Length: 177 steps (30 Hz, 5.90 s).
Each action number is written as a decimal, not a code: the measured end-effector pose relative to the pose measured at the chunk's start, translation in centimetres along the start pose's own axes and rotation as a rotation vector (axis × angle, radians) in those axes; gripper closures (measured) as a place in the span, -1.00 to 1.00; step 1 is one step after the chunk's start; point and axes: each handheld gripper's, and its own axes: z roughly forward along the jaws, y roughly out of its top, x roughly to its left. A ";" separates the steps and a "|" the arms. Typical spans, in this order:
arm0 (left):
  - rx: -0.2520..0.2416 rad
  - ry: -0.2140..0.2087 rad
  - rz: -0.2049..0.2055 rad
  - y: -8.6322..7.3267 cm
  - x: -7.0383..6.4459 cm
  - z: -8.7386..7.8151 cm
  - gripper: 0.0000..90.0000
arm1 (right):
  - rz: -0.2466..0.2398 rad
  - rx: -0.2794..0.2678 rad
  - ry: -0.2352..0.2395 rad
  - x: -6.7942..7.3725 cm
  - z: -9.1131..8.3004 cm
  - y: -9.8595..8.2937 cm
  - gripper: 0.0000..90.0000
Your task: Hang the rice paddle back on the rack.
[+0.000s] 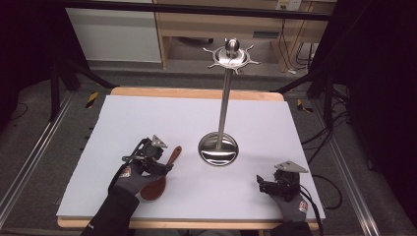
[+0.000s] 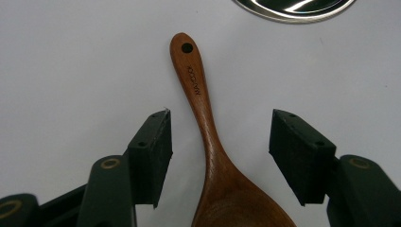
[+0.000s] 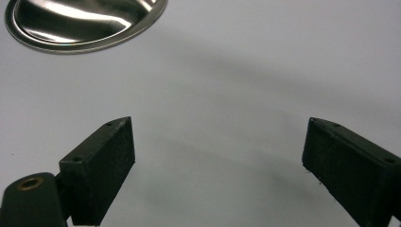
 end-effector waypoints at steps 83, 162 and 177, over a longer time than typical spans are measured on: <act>0.287 -0.028 -0.066 1.1 0.8 3.9 0.69 | -0.005 0.034 0.019 0.3 0.4 0.0 -0.77; -0.493 -0.034 0.005 -1.9 -1.1 -8.2 0.72 | 0.000 0.030 0.001 0.1 0.3 0.0 -0.78; -0.557 -0.043 -0.001 1.0 -1.1 -9.3 0.72 | -0.009 0.030 -0.009 0.1 0.3 0.0 -0.78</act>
